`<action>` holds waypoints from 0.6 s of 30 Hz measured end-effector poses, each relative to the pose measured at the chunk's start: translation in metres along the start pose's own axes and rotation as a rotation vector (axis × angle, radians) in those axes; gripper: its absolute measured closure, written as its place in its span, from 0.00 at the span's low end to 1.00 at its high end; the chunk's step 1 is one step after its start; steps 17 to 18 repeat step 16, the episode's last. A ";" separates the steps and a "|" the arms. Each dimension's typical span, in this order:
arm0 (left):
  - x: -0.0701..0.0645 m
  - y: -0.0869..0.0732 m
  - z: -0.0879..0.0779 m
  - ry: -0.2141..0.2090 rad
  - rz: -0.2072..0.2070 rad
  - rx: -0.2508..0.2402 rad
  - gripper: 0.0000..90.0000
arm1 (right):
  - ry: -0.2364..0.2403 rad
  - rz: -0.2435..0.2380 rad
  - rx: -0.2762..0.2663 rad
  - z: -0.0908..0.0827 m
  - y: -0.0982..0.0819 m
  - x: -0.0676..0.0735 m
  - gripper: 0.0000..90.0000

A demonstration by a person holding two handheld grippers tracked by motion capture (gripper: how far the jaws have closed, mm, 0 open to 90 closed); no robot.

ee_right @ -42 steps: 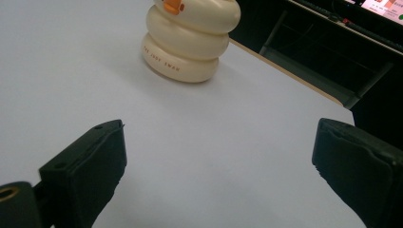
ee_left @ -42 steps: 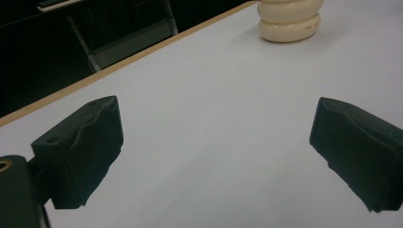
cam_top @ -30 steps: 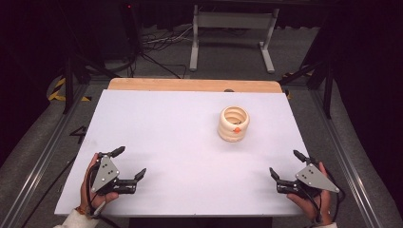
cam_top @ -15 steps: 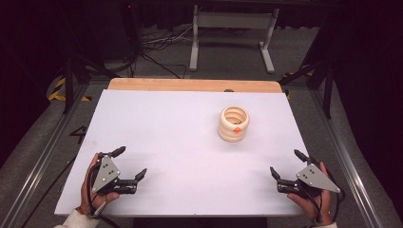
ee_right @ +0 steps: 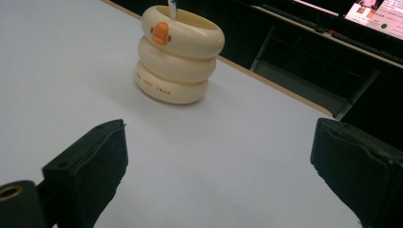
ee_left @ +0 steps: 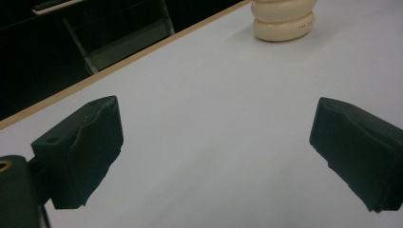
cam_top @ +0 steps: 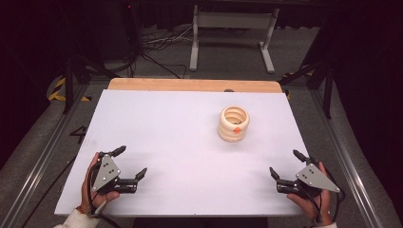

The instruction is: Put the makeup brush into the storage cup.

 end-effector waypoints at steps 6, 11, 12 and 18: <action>0.001 -0.001 0.001 0.001 -0.005 0.006 0.05 | 0.011 -0.015 0.009 0.002 0.000 0.003 0.06; 0.001 -0.001 0.001 0.001 -0.010 0.003 0.05 | 0.010 -0.023 0.016 0.003 -0.001 0.004 0.06; 0.000 -0.001 0.001 0.003 -0.011 0.004 0.05 | 0.008 -0.022 0.013 0.003 0.000 0.004 0.07; 0.000 0.000 0.000 0.004 -0.006 0.001 0.05 | 0.005 -0.015 0.013 0.002 -0.001 0.003 0.07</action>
Point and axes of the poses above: each handheld gripper's, and its own axes: z roughly forward along the jaws, y roughly out of its top, x roughly to its left, the point moved 1 cm from there along z, roughly forward along the jaws, and after that the axes turned 12 degrees about -x, right-handed, at the moved point
